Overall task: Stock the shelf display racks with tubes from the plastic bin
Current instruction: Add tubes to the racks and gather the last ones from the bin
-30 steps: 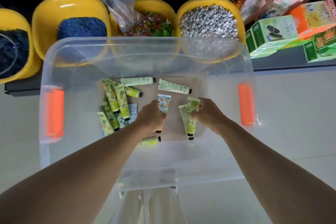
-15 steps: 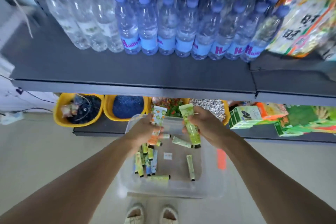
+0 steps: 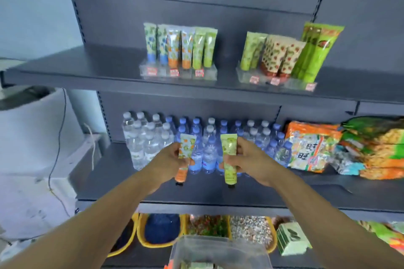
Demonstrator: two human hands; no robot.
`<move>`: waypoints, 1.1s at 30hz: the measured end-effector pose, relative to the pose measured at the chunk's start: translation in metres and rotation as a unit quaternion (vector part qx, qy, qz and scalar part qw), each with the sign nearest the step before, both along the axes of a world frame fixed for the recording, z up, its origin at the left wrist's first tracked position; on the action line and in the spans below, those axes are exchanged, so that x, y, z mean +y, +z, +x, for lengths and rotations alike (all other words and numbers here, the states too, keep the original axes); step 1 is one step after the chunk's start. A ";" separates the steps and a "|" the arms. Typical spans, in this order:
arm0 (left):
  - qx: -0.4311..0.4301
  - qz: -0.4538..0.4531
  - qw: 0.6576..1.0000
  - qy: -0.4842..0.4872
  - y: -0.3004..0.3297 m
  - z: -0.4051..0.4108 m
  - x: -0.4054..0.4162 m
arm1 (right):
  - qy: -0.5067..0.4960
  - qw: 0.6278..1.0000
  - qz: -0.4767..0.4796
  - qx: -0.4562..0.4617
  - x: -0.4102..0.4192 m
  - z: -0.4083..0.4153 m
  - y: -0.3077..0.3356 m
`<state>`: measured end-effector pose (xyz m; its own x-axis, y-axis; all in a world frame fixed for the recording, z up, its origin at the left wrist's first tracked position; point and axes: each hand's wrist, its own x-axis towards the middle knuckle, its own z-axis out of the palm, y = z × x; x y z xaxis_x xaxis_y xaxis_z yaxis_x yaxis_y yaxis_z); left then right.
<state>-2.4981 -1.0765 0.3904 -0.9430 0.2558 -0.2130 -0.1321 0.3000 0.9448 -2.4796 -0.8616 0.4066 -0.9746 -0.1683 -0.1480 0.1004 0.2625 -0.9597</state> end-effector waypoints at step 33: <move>0.248 -0.055 0.962 0.095 0.192 -0.106 -0.038 | -0.167 0.899 0.252 0.316 -0.015 -0.181 0.189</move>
<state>-2.6042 -1.1140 0.5821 -0.9630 0.0707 0.2601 0.2654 0.4164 0.8696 -2.6606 -0.8761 0.5957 -0.8749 0.0823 0.4773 -0.2691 0.7368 -0.6203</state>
